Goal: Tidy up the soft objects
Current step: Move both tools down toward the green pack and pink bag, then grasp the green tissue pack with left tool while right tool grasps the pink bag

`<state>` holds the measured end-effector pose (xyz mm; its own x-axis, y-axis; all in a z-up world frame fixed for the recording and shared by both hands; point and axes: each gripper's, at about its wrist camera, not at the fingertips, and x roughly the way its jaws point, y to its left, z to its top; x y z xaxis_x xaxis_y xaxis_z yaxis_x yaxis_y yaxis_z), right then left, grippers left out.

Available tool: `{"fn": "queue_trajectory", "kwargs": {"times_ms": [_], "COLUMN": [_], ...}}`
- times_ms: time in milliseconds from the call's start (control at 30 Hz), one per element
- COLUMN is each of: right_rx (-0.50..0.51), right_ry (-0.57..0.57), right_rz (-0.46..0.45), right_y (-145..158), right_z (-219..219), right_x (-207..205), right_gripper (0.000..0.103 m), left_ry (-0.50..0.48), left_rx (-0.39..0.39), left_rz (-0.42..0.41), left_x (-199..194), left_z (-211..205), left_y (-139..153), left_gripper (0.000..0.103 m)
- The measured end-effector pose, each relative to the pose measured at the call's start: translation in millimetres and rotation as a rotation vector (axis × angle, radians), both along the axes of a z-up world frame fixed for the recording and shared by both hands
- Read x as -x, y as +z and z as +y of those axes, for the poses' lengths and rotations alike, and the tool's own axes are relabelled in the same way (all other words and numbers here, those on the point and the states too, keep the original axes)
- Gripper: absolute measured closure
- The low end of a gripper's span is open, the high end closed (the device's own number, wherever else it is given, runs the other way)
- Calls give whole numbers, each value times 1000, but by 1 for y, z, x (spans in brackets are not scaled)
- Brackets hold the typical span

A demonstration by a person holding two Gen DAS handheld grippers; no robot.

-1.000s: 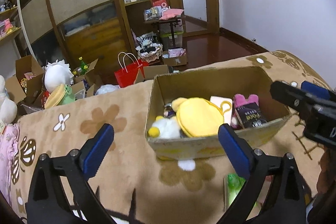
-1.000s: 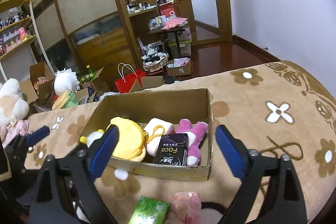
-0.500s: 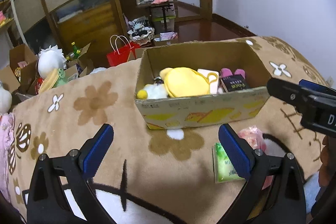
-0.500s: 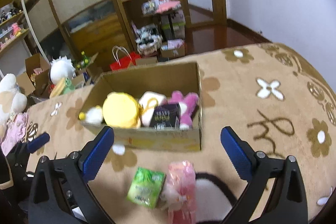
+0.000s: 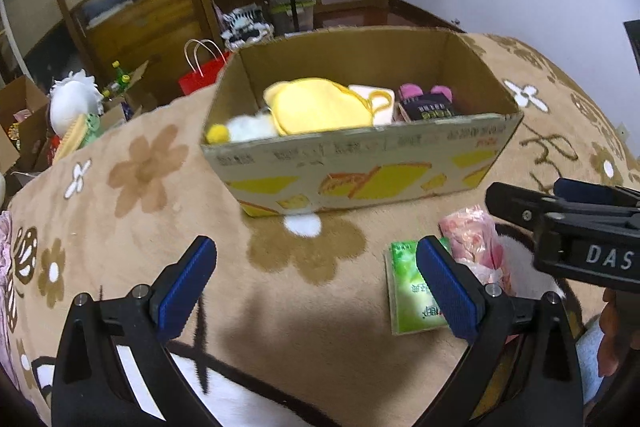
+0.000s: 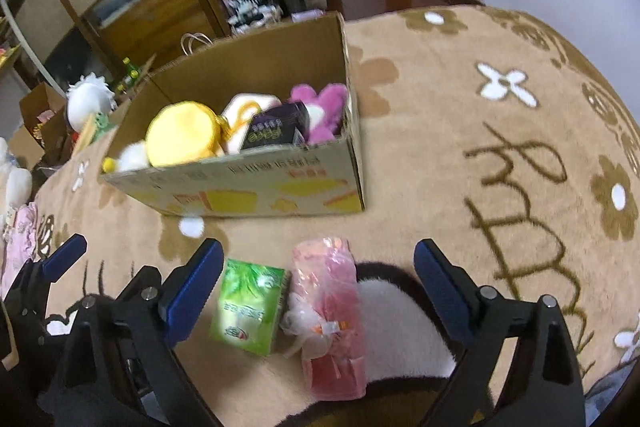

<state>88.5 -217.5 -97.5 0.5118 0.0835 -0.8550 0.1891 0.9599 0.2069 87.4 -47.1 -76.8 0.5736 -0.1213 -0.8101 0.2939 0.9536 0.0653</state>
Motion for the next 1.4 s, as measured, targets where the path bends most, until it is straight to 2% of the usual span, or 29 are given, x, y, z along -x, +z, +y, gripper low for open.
{"fn": "queue_trajectory", "kwargs": {"times_ms": [133, 267, 800, 1133, 1233, 1400], "right_rx": [-27, -55, -83, -111, -103, -78], "right_ry": [-18, -34, -28, -30, -24, -15], "right_rz": [66, 118, 218, 262, 269, 283], "right_y": [-17, -32, -61, -79, -82, -88], "right_z": [-5, -9, -6, -7, -7, -2], "right_x": [-3, -4, -12, -22, -25, -27], "right_gripper": [9, 9, 9, 9, 21, 26], "left_ry": [-16, -32, -66, -119, -124, -125], "left_rx": [6, 0, 18, 38, 41, 37], "left_rz": [34, 58, 152, 171, 180, 196], "left_x": [-3, -3, -8, -7, -8, -10], "left_z": [-6, -13, -23, -35, -39, -40], "left_y": [-10, -19, -43, -52, -55, -60], "left_gripper": [4, 4, 4, 4, 4, 4]}}
